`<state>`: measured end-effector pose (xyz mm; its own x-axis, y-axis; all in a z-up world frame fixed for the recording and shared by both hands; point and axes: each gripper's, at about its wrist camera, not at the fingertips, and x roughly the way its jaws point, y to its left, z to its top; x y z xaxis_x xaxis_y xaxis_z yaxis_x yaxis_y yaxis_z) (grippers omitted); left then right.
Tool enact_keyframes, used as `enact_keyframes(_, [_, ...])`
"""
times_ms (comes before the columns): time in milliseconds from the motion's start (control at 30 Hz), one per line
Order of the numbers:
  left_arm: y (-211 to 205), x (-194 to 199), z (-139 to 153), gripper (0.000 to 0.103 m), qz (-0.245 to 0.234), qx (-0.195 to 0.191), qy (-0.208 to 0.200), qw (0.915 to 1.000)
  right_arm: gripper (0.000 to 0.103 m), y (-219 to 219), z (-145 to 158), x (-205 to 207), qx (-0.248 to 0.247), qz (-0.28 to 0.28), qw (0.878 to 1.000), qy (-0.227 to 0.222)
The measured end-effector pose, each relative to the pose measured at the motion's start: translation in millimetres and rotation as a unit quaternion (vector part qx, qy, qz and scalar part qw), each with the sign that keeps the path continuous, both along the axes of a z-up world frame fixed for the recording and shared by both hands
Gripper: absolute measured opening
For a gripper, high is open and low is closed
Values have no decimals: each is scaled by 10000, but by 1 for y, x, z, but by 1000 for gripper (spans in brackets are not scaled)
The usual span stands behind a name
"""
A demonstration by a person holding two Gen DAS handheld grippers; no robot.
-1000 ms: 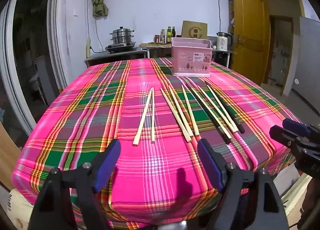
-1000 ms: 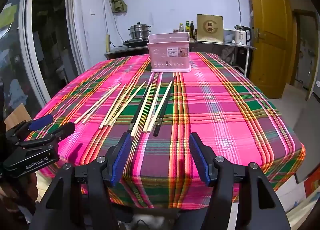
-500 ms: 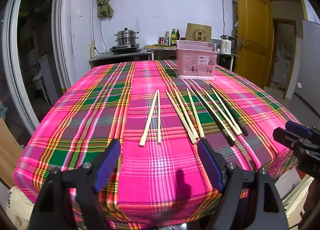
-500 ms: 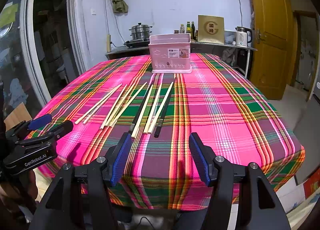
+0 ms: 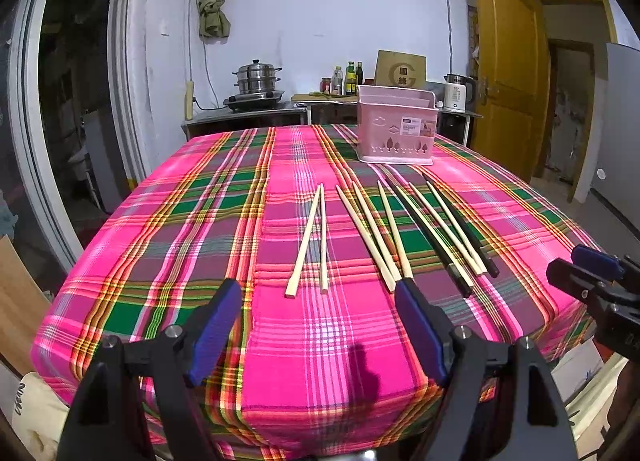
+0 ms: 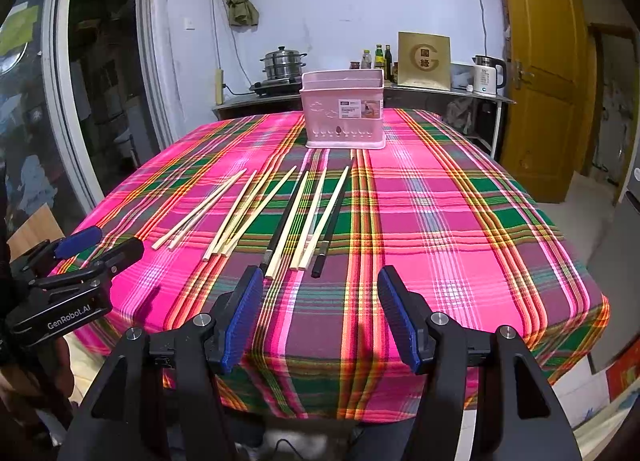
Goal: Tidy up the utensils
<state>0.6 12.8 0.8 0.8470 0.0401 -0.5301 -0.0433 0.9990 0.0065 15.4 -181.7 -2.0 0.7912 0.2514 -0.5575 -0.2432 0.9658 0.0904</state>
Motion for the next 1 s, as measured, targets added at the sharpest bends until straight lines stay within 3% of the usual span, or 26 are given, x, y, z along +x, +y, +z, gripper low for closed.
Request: enact_keyframes(1000, [-1,-1,1,81,0,-15,-27,10000,60,1,0,0,9,4,10000,6])
